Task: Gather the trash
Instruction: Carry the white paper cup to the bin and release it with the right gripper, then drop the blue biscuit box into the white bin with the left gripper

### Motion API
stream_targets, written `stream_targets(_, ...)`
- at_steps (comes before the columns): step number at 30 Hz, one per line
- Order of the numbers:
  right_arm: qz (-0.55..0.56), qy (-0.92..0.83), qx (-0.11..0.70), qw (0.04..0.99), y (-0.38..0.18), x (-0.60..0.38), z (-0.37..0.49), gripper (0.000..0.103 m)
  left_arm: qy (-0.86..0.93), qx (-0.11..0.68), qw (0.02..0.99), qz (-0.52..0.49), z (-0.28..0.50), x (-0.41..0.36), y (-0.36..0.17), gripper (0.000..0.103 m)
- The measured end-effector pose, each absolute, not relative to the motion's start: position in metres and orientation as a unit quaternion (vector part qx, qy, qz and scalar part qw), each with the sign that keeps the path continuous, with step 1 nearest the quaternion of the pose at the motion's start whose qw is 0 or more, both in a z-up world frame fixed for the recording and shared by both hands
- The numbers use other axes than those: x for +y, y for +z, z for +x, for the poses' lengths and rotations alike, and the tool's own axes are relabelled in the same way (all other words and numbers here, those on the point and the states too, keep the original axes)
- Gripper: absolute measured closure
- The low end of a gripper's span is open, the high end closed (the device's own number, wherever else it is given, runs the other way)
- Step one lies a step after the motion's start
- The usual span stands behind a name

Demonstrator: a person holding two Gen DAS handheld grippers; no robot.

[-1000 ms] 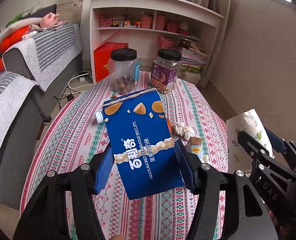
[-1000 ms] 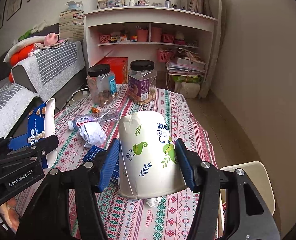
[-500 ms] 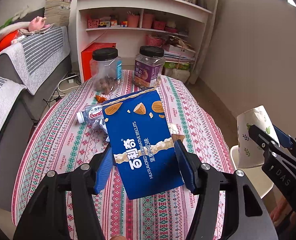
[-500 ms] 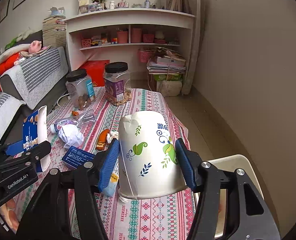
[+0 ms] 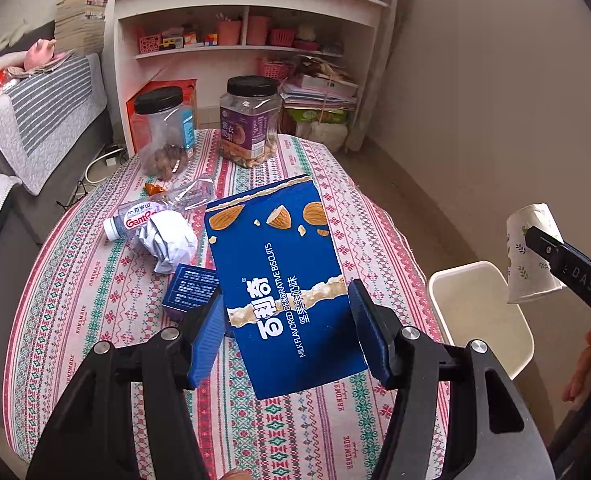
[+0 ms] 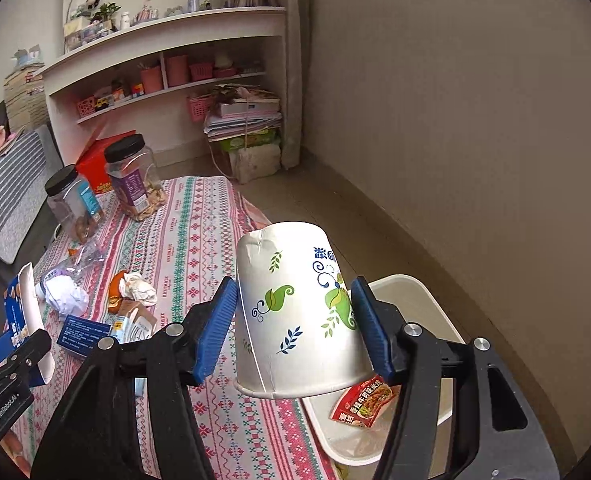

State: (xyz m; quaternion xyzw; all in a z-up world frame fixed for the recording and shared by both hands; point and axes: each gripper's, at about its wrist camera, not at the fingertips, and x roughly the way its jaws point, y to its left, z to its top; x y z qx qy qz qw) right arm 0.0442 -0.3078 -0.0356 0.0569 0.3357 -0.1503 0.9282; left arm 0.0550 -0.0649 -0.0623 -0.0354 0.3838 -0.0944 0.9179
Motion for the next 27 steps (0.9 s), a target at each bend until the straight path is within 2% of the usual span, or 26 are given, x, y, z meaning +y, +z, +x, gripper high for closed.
stream_targets(3, 0.071, -0.185, 0.336, 0.921, -0.036, -0.329, 0.039, 0.038, -0.113, 0.388, 0.915, -0.024, 0.055, -0.087, -0.065, 0.044)
stream_targets(4, 0.075, -0.197, 0.333, 0.919, -0.035, -0.336, 0.036, 0.028, -0.12, 0.39, 0.913, -0.02, 0.055, -0.095, -0.066, 0.044)
stream_targets(5, 0.078, -0.207, 0.329, 0.918, -0.034, -0.343, 0.032, 0.025, -0.128, 0.392, 0.911, -0.016, 0.055, -0.104, -0.068, 0.044)
stream_targets(10, 0.089, -0.247, 0.316, 0.912, -0.031, -0.375, 0.014, 0.019, -0.164, 0.399, 0.902, 0.012, 0.051, -0.152, -0.074, 0.044)
stream_targets(22, 0.162, -0.301, 0.29, 0.894, -0.019, -0.437, -0.021, 0.013, -0.255, 0.428, 0.867, 0.02, 0.051, -0.261, -0.079, 0.044)
stream_targets(27, 0.172, -0.314, 0.276, 0.892, -0.013, -0.446, -0.029, 0.013, -0.288, 0.43, 0.856, 0.023, 0.057, -0.29, -0.074, 0.04)
